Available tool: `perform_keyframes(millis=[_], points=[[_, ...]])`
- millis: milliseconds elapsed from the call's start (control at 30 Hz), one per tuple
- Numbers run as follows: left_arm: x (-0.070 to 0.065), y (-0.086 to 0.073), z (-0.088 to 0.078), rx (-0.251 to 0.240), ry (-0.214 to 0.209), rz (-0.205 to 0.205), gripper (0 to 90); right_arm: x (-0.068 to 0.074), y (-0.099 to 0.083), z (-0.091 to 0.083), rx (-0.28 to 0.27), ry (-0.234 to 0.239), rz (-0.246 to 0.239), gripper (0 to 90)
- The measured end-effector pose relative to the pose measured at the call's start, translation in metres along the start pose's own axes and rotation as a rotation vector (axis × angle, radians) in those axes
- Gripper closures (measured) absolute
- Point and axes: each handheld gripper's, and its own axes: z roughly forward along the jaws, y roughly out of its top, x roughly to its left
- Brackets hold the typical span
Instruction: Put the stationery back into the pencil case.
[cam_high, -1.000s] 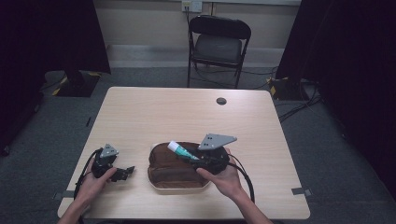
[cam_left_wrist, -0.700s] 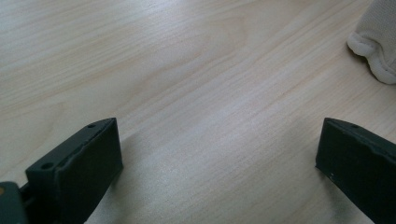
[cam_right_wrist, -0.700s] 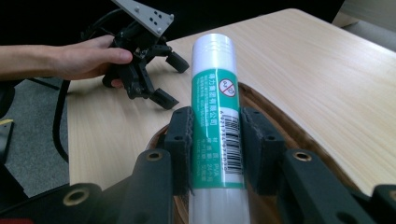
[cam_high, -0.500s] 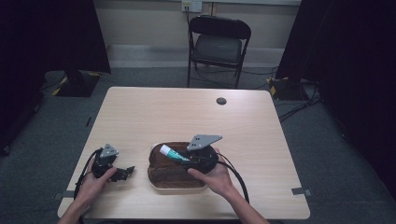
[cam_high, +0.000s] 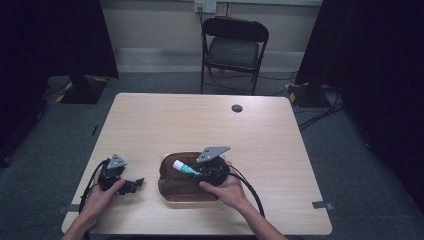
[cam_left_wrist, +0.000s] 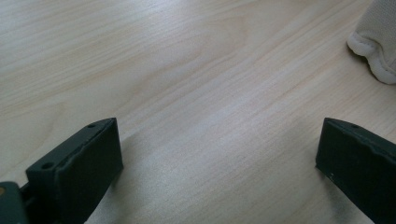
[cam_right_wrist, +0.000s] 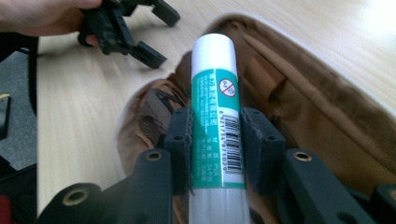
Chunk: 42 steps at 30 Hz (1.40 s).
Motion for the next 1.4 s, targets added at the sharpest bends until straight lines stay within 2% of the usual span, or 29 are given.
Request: perform_keyframes(millis=[200,267,500,733,867,1100,1400], points=[[0.0,0.0,0.0,0.0,0.0,-0.001,0.0,-0.006,-0.004,0.009,0.036,-0.011,0.007,65.8],[0.0,0.0,0.0,-0.001,-0.002,-0.001,0.0,-0.008,-0.005,0.01,0.029,-0.014,0.025,65.7],[0.0,0.0,0.0,0.0,0.0,0.0,0.0,-0.011,-0.006,0.012,0.028,-0.022,0.028,65.1],[0.0,0.0,0.0,0.0,-0.002,-0.002,0.0,-0.015,-0.011,0.006,0.026,-0.04,0.05,64.9],[0.0,0.0,0.0,-0.003,-0.002,-0.004,0.0,-0.018,-0.014,-0.001,0.013,-0.048,0.072,65.7],[0.0,0.0,0.0,0.0,-0.002,-0.001,0.0,-0.019,-0.019,-0.022,-0.024,-0.065,0.092,65.0],[0.0,0.0,0.0,0.0,-0.002,-0.001,0.0,-0.023,-0.034,-0.05,-0.062,-0.108,0.115,62.0]])
